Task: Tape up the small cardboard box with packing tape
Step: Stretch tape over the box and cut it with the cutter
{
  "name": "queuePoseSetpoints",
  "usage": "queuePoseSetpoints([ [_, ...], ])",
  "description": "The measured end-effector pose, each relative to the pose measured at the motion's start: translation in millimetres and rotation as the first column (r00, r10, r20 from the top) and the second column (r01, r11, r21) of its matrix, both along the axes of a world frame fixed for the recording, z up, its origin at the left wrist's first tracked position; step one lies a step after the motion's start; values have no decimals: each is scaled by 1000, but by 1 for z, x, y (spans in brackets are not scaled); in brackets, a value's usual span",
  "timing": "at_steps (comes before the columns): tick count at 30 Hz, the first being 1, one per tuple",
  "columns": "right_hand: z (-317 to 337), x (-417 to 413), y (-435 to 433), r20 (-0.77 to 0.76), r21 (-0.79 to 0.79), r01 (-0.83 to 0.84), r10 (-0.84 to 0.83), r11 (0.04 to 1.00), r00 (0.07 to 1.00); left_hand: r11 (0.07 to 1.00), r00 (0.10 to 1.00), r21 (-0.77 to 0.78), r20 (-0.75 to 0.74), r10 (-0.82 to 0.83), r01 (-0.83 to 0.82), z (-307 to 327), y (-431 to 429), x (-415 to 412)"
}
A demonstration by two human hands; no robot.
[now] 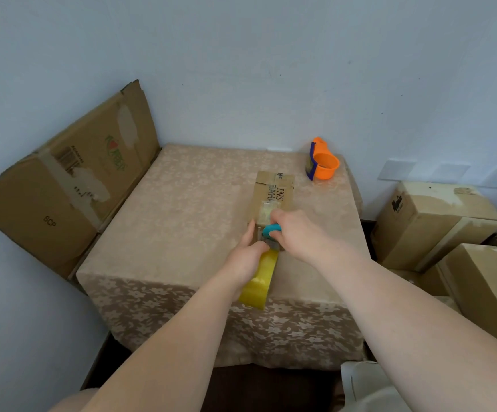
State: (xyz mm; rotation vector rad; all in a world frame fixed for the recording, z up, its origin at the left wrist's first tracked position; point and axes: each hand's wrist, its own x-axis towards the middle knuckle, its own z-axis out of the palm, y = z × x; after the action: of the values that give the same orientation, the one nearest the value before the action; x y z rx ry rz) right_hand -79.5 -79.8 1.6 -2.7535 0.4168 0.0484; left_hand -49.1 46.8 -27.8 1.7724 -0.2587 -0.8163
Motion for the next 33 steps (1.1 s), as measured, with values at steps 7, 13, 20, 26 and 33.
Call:
queuePoseSetpoints([
  [7,3,4,7,-45,-53,-42,40,998,998,1000,1000,-14,-29,3,-3,-1,0,0],
  [13,8,4,12,-80,-144,-98,87,985,993,1000,1000,-21,-8,-5,5,-4,-1,3],
  [20,11,5,18,-109,-218,-131,109,967,988,999,999,-30,-34,-13,12,-2,-1,1],
  [26,12,7,20,-127,-271,-168,138,948,982,999,999,-38,-34,-11,9,-8,-3,4],
  [33,16,11,21,-139,-386,-212,170,898,976,998,999,-57,-30,-10,8,-12,-4,6],
])
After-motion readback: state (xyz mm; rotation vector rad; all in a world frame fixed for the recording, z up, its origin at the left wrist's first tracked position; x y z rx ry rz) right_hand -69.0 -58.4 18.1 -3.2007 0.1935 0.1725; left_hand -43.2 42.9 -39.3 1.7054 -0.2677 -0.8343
